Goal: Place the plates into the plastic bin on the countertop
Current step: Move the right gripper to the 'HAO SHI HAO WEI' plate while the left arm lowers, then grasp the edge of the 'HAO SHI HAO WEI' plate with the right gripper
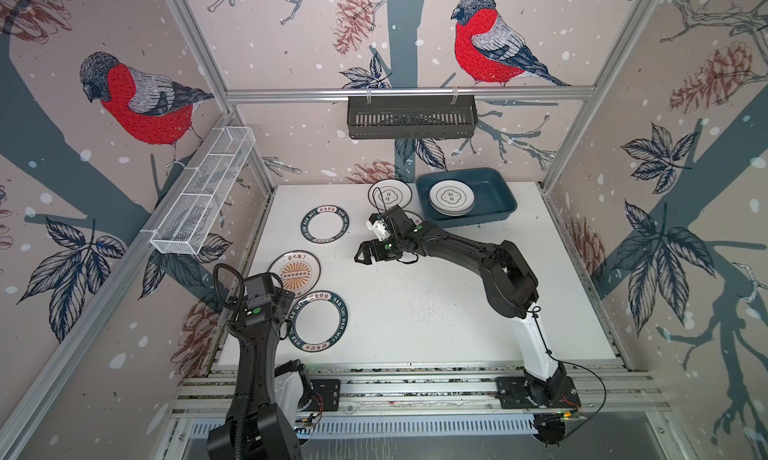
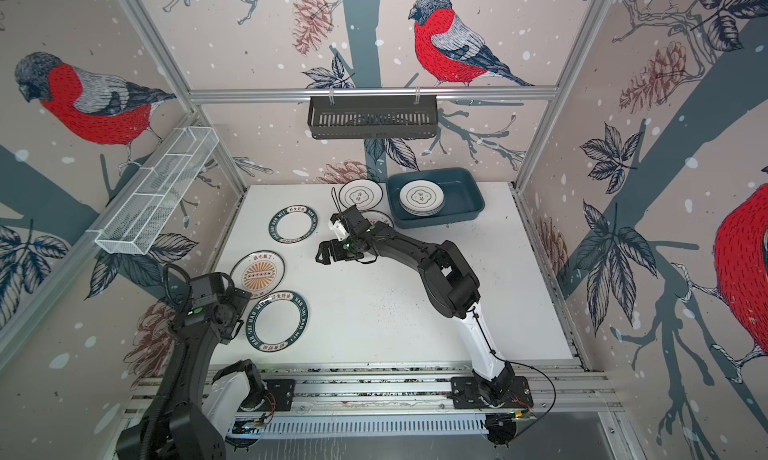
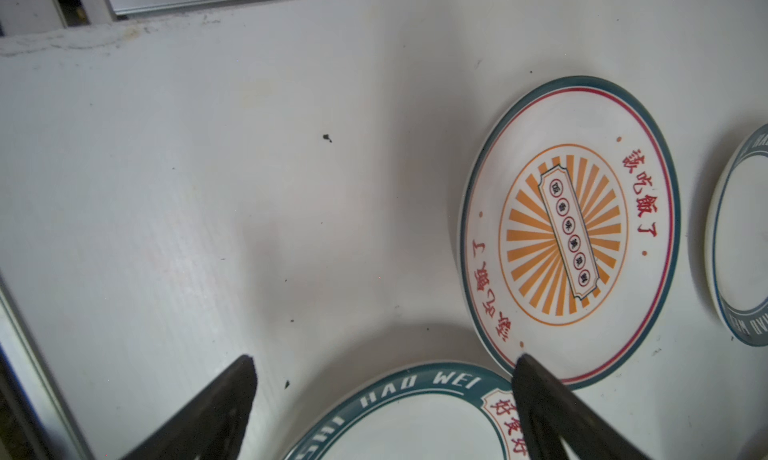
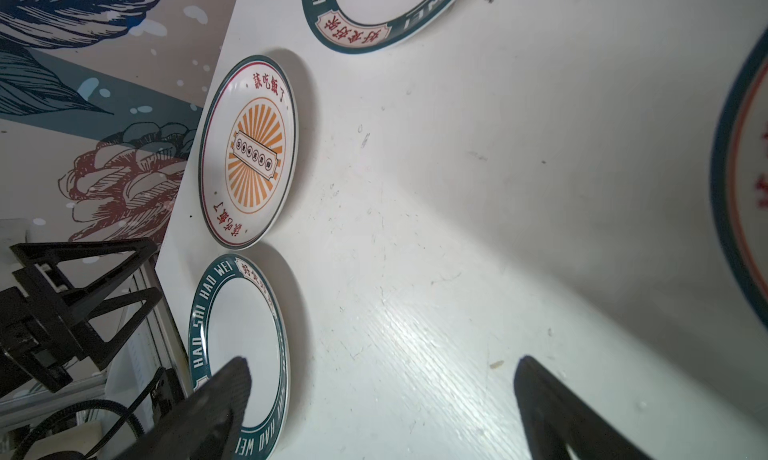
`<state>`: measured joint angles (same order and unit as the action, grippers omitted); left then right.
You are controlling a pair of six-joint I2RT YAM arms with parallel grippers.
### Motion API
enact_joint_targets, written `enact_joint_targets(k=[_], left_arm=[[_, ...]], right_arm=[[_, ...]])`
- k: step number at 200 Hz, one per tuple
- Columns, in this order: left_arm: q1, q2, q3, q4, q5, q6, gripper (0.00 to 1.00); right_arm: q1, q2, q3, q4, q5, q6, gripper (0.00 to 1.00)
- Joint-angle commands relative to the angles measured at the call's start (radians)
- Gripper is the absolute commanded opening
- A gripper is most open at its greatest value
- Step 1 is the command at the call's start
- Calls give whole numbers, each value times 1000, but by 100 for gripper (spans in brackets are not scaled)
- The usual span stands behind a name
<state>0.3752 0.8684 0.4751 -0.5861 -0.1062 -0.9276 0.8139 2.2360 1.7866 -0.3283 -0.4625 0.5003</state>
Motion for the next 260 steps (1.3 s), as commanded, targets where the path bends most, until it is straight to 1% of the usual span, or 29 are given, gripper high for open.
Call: enact_joint_targets(k=[1, 42, 71, 96, 110, 117, 132, 144, 165, 190, 208, 226, 242, 260], left_arm=[[14, -5, -25, -3, -11, -32, 96], [16, -47, -75, -1, 81, -83, 96], [15, -98, -100, 20, 231, -69, 96], [16, -105, -102, -31, 277, -62, 96], [16, -95, -110, -25, 310, -60, 96], [15, -90, -116, -5, 345, -62, 96], [14, -67, -130, 52, 429, -63, 96], [13, -45, -163, 144, 522, -72, 96], [-6, -3, -203, 265, 609, -94, 96], [-73, 43, -179, 374, 638, -102, 96], [-119, 130, -155, 456, 697, -97, 96], [-162, 232, -129, 491, 747, -90, 96], [-200, 289, -97, 509, 751, -86, 96], [-228, 320, -56, 509, 743, -71, 96]], right_arm=[[7, 32, 39, 2, -49, -11, 100], [23, 70, 83, -74, -62, -50, 99], [34, 67, 48, -96, -61, -64, 99], [39, 65, 26, -99, -53, -67, 98], [39, 63, 19, -98, -55, -66, 98], [39, 62, 18, -99, -58, -66, 98], [39, 59, 14, -106, -62, -72, 97], [37, 60, 10, -115, -63, -73, 96], [22, 57, 1, -118, -80, -52, 93], [4, 37, -57, -53, -102, -9, 91], [-6, 29, -90, -29, -125, 6, 89], [-15, 21, -118, -25, -131, 10, 88], [-24, 9, -145, -16, -128, 20, 87], [-28, -15, -190, 8, -128, 37, 85]])
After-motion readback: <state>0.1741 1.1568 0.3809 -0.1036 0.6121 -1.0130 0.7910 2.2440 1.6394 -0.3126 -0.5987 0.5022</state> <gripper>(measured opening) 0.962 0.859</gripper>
